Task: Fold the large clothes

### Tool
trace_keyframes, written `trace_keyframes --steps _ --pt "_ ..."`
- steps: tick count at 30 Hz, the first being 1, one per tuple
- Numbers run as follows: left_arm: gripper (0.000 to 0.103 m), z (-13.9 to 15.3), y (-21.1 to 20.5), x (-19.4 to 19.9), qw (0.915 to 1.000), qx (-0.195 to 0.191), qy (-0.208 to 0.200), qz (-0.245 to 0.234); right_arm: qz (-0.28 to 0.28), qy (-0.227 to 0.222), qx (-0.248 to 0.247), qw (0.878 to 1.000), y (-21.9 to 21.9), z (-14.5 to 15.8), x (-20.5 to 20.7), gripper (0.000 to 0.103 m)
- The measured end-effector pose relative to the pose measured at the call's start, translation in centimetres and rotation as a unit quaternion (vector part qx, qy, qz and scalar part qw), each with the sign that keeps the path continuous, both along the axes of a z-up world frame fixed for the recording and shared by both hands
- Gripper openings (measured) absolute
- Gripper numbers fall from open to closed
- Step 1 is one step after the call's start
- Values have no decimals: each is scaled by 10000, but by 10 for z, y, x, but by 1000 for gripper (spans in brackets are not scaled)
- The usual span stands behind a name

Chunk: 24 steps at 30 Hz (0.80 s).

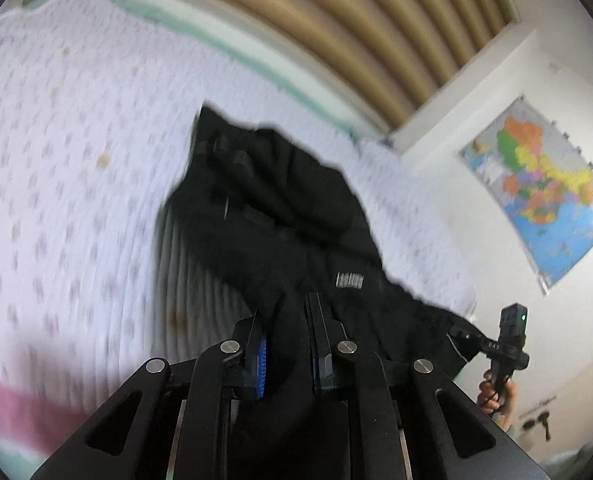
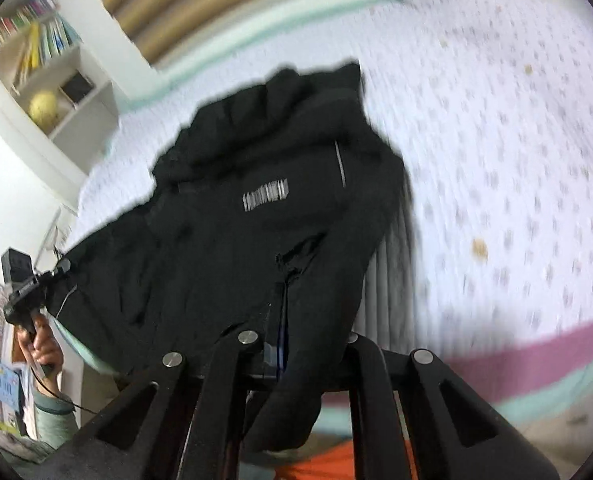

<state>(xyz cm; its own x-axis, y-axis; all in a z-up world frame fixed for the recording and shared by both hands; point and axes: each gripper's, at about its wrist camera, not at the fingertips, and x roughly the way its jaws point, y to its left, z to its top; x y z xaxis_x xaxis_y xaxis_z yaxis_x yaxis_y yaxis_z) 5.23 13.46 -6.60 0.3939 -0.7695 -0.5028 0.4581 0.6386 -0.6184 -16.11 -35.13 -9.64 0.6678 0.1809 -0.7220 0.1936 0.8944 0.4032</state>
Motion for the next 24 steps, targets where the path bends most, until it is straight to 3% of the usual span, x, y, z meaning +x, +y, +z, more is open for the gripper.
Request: trace_keyframes --steps 5,12,17,21,24 --pt "15 39 -17 60 9985 -432 -196 288 -225 -506 103 9984 -27 40 53 13" --pt "16 53 -60 156 9942 -179 -232 1032 -797 -981 488 9908 -76 67 147 13" --pt "16 29 -92 217 9890 273 -153 1445 -1040 -871 247 9904 -98 58 218 13" --pt "18 -6 -117 250 9843 765 9 1593 -1247 -534 53 9907 -104 23 270 13" --pt "19 -44 -132 275 9807 1063 352 1602 -1350 -79 -104 9908 -106 -14 302 13"
